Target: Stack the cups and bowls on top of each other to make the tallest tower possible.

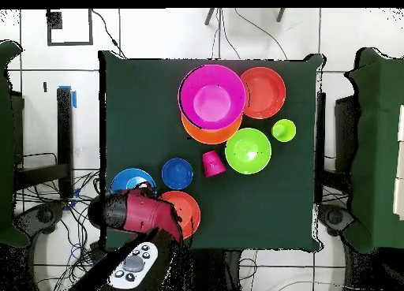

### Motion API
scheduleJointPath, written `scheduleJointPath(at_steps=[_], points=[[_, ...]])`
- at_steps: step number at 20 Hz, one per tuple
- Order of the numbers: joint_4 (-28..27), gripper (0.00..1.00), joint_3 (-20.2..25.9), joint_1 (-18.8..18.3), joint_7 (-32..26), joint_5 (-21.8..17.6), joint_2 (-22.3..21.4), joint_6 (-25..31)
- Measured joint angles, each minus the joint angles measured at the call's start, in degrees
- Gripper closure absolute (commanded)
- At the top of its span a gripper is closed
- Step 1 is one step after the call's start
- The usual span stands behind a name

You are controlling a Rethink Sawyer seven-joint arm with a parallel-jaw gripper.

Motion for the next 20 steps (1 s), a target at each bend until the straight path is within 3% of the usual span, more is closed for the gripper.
scheduleJointPath(at_steps=[3,8,20], points=[[-0.42,0.0,-3.1,5.3,4.13,4.2,2.33,0.32],[-1.34,0.0,-5.13,9.6,9.87,6.74,4.14,1.74],[-3.27,0.0,-6.51,8.17,12.49,6.93,8.23,1.91]])
